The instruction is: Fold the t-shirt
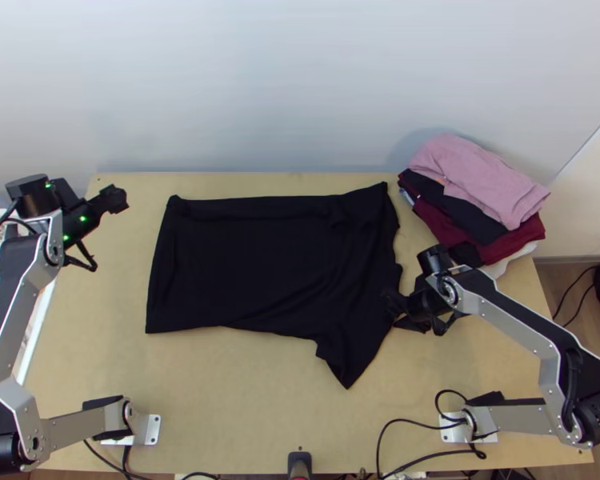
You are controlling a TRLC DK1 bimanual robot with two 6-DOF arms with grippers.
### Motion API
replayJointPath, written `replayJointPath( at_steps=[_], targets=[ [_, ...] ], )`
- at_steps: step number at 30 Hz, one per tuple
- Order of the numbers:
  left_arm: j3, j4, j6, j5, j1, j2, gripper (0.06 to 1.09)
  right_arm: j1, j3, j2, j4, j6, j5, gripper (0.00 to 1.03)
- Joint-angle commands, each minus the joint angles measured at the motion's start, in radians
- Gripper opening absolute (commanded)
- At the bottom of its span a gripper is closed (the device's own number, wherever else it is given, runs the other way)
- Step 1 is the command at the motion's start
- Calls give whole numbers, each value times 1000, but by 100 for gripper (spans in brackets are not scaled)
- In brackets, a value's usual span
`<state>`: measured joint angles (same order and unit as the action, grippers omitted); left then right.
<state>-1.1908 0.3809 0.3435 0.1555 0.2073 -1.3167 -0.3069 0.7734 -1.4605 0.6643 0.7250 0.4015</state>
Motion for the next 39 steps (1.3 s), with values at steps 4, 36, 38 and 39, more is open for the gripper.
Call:
replayJointPath(
  at_steps=[4, 36, 38, 39],
  targets=[
    [11, 176, -238, 59, 18, 51, 102, -17, -29, -3, -34, -30, -16, 3],
    [405, 696, -1173, 165, 133, 79, 102, -35, -29, 25, -45, -29, -21, 3],
    [413, 658, -1163, 173, 133, 60, 102, -37, -33, 25, -45, -27, -21, 3],
    [415, 635, -1153, 176, 132, 51, 102, -37, -34, 25, -45, -29, -23, 3]
  ],
)
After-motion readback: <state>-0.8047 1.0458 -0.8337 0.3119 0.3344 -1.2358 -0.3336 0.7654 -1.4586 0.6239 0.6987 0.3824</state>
